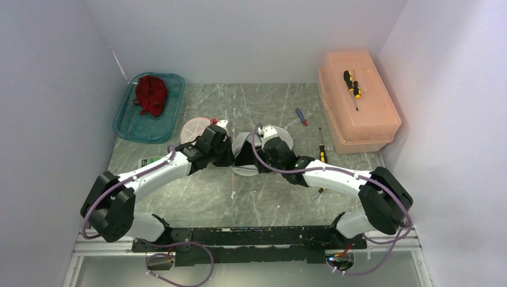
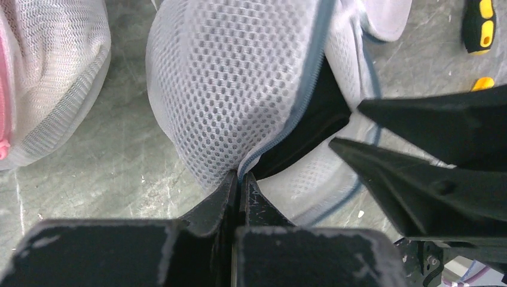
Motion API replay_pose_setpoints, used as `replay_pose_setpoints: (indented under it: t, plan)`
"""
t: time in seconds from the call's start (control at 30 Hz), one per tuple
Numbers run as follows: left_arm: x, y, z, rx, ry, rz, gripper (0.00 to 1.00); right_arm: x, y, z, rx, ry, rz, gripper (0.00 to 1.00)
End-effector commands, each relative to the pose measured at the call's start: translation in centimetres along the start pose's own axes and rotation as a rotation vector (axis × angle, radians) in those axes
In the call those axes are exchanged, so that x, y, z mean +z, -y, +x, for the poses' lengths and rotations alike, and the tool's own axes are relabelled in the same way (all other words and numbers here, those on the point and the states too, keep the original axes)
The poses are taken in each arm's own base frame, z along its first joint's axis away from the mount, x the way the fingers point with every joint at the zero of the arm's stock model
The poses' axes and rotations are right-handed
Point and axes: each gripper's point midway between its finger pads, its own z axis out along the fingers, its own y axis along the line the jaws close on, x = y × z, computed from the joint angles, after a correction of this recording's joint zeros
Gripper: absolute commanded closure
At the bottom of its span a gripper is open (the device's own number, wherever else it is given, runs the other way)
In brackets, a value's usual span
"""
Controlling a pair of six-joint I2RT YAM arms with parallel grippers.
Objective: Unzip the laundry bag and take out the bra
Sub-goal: Pick up the bra from the laundry bag.
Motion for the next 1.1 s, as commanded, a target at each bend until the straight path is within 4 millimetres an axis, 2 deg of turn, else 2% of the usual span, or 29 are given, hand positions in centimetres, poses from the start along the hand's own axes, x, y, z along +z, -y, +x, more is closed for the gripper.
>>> replay_pose_setpoints:
  t: [0.0, 0.3, 0.4, 0.5, 0.6, 0.7, 0.73, 0.87, 0.93, 1.07]
  plan:
    - [-0.2, 0.4, -0.8, 0.016, 0.027, 0.01, 0.97, -1.3, -0.3, 3.2, 0.023, -0.027, -0.038, 0.56]
    - [1.9, 0.1, -0.2, -0.002, -0.003, -0.009, 0.97, -3.6, 0.0, 8.1, 0.081, -0.049, -0.005, 0.53]
    - [2.6, -1.1, -0.8, 0.007, 0.017, -0.082, 0.97, -3.4, 0.1, 8.7, 0.095, -0.056, -0.006, 0.49]
    - [3.7, -2.9, -0.8, 0.017, 0.011, -0.187, 0.97, -3.3, 0.0, 8.5, 0.089, -0.052, -0.003, 0.47]
    - [4.4, -4.5, -0.4, 0.024, -0.008, -0.274, 0.97, -4.1, -0.2, 6.6, 0.101, 0.01, -0.013, 0.45]
    - [4.5, -4.6, 0.0, 0.02, -0.017, -0.272, 0.97, -6.1, -0.5, 3.0, 0.111, 0.134, -0.044, 0.44]
    - [4.5, -4.6, 0.1, 0.017, -0.015, -0.269, 0.97, -7.1, -0.6, 1.2, 0.116, 0.19, -0.048, 0.43]
    - [4.3, -4.5, 0.2, 0.025, -0.011, -0.255, 0.97, -8.7, 0.6, -3.1, 0.123, 0.295, 0.02, 0.38]
    - [4.2, -4.3, 0.2, 0.023, -0.007, -0.239, 0.97, -8.2, 2.0, -4.8, 0.19, 0.29, 0.048, 0.34]
    - [4.1, -3.2, -0.1, 0.014, 0.005, -0.179, 0.97, -5.6, 3.8, -5.4, 0.339, 0.209, -0.017, 0.31]
